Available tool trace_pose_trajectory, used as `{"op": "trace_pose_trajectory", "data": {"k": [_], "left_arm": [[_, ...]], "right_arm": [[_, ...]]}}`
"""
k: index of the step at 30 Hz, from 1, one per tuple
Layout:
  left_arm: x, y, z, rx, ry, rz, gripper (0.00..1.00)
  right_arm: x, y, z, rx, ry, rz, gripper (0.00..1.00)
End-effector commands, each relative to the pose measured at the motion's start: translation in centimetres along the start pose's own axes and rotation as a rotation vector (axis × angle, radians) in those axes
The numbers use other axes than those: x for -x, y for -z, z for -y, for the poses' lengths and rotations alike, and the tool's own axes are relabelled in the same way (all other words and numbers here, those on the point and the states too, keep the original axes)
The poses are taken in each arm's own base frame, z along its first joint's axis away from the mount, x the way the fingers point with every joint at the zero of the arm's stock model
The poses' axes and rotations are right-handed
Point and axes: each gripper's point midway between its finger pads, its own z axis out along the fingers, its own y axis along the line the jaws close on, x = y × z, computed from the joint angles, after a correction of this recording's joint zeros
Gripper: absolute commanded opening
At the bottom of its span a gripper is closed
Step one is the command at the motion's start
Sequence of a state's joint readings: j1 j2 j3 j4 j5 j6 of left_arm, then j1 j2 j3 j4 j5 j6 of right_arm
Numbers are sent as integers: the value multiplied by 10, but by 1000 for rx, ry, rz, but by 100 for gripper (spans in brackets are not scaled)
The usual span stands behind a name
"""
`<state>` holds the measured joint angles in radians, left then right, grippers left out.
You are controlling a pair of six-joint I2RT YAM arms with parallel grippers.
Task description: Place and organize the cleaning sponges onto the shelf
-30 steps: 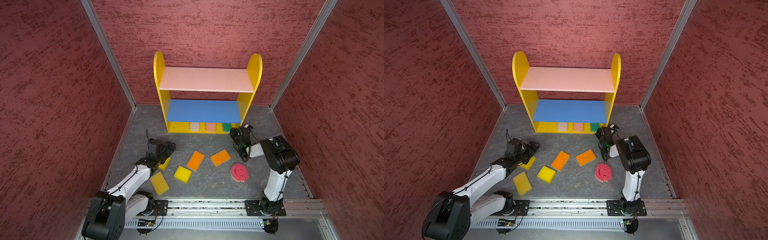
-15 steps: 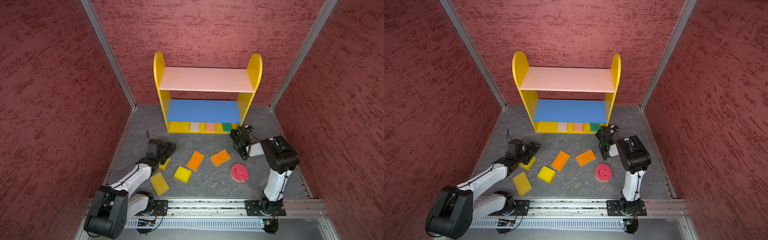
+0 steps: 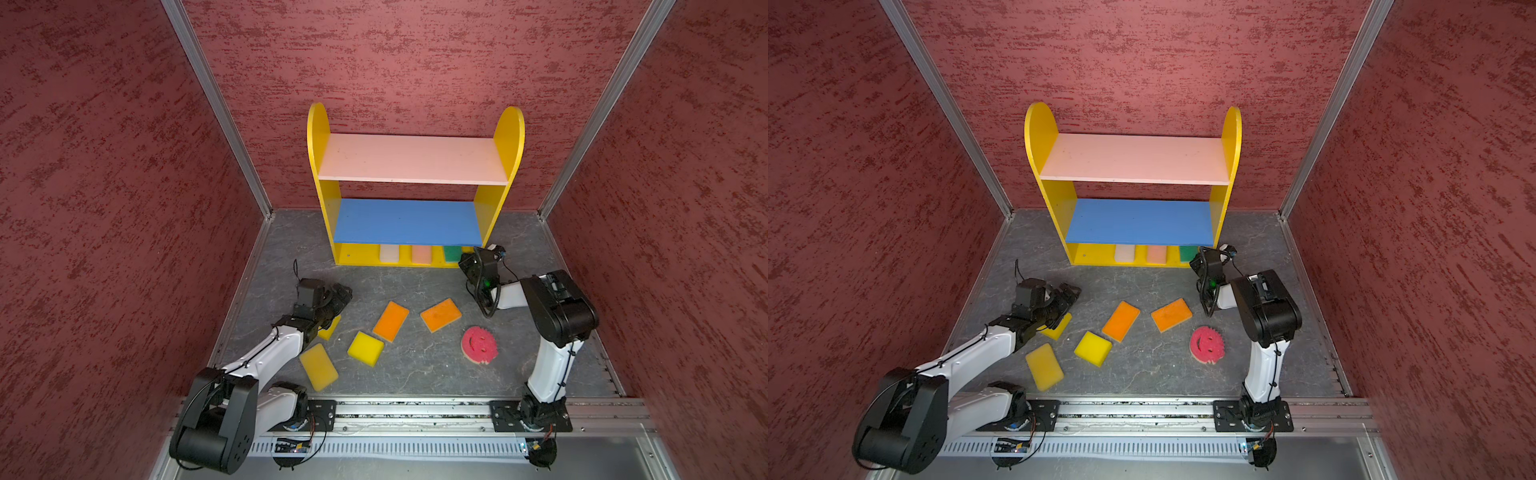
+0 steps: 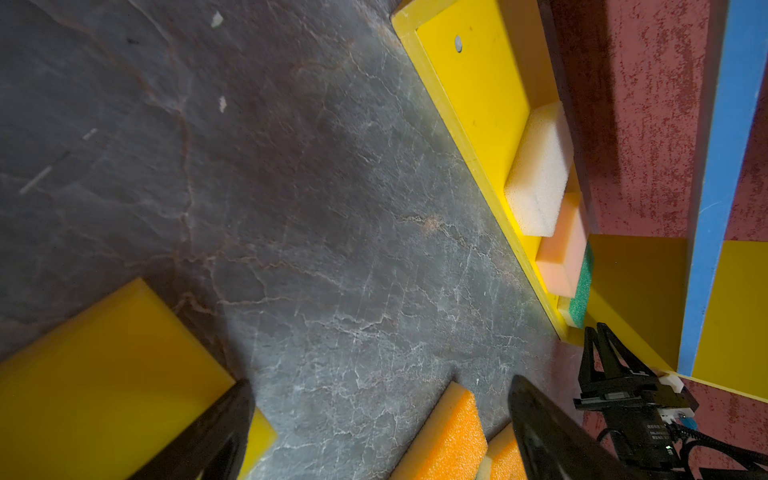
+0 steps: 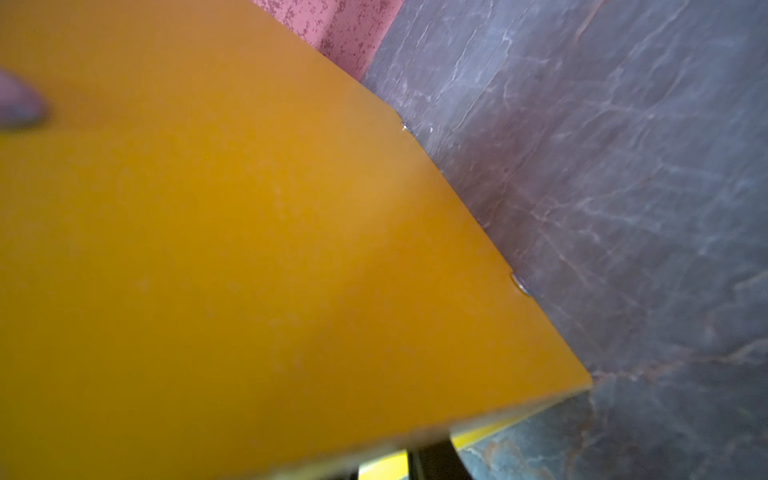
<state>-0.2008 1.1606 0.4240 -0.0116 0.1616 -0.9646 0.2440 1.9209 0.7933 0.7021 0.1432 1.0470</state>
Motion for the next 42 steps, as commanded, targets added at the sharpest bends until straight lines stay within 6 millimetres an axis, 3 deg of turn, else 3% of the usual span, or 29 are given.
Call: {"op": "trace_pose_trajectory", "data": {"k": [1, 8, 21, 34, 42], "left_arm": [[2, -1, 2, -14, 3, -3, 95], [1, -2, 2, -13, 6, -5, 95], [1, -3, -1, -5, 9, -5, 95], [0, -6, -4, -1, 14, -14, 95], [1, -5, -4, -3, 18, -15, 95]], "right_arm": [[4, -5, 4, -26, 0, 17, 21], [2, -1, 13, -84, 23, 16, 22], [-3, -13, 3, -67, 40, -6, 21], [-11, -14, 14, -107, 51, -28, 21], [-14, -19, 13, -105, 49, -39, 12]]}}
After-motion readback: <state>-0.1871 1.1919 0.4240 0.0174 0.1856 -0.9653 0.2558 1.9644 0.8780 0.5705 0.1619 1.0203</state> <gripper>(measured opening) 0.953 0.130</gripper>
